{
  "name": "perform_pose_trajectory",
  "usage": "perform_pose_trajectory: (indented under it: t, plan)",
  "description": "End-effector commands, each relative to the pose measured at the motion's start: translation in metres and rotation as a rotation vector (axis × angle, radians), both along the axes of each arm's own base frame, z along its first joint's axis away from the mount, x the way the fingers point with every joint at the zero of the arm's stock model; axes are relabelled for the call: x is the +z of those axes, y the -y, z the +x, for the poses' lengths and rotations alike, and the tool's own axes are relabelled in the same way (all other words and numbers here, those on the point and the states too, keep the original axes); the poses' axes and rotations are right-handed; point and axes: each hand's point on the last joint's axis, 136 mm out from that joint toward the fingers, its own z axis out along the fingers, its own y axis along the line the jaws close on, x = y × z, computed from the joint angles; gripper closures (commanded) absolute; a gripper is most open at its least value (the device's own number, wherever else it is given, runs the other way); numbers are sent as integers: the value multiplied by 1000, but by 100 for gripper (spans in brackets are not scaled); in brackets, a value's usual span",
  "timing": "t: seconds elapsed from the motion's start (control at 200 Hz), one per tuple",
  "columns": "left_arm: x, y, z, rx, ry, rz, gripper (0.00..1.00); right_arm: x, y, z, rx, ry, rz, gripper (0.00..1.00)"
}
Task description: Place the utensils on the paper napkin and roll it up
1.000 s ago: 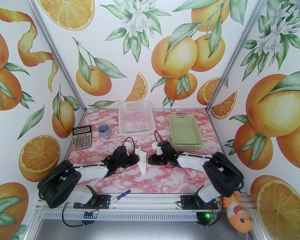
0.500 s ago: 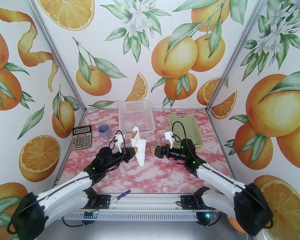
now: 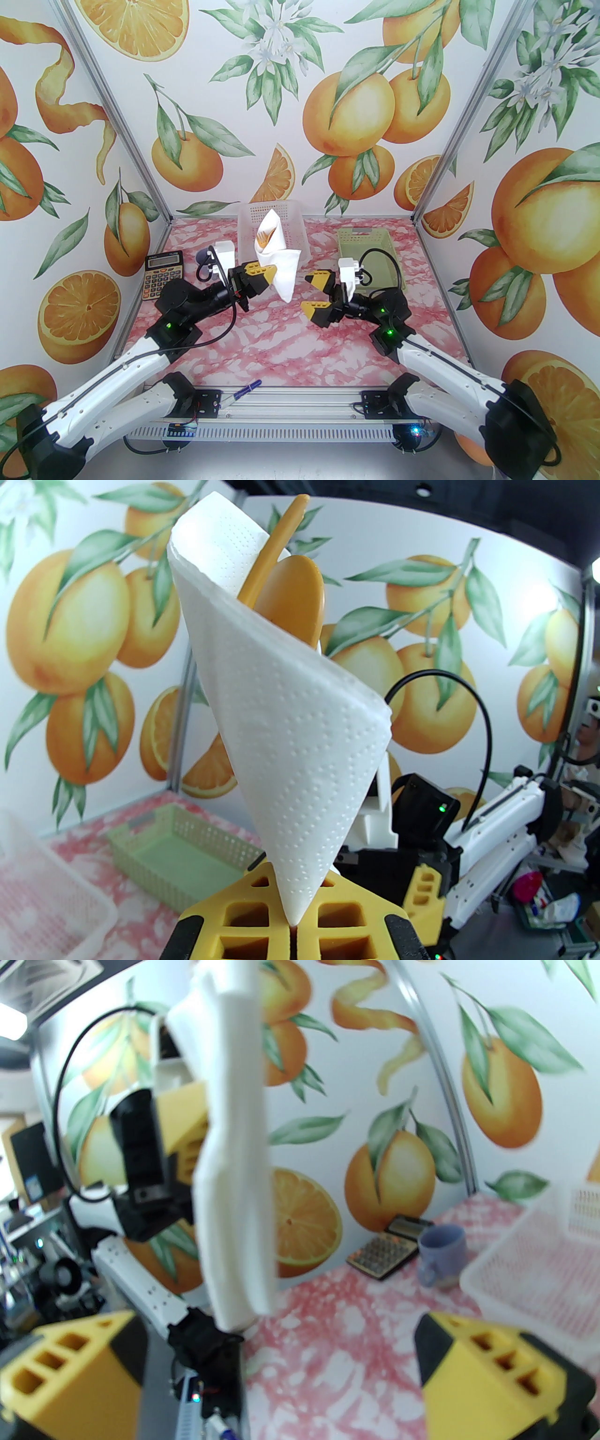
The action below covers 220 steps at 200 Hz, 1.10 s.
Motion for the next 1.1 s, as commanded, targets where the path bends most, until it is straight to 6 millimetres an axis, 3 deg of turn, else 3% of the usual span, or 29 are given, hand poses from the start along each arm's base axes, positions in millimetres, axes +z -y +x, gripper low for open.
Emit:
perform_pose_trajectory:
  t: [0.0,0.295,0.52,0.855,1.096]
  plan:
    - [25,4,-10,-45,109,-28,100,19,-1,9,-99,154,-31,0]
    - [25,7,-6,-45,90,-53,100,21,-17,23,-130,147,-76,11]
    - [20,6,1,-12,65,-52,100,23,-26,16,-92,149,-64,23]
    - [9,6,10,21,19,-36,100,29,-34,14,-88,143,-59,51]
    - [5,8,17,36,-21,-25,100,24,-37,21,-102,91,-107,79]
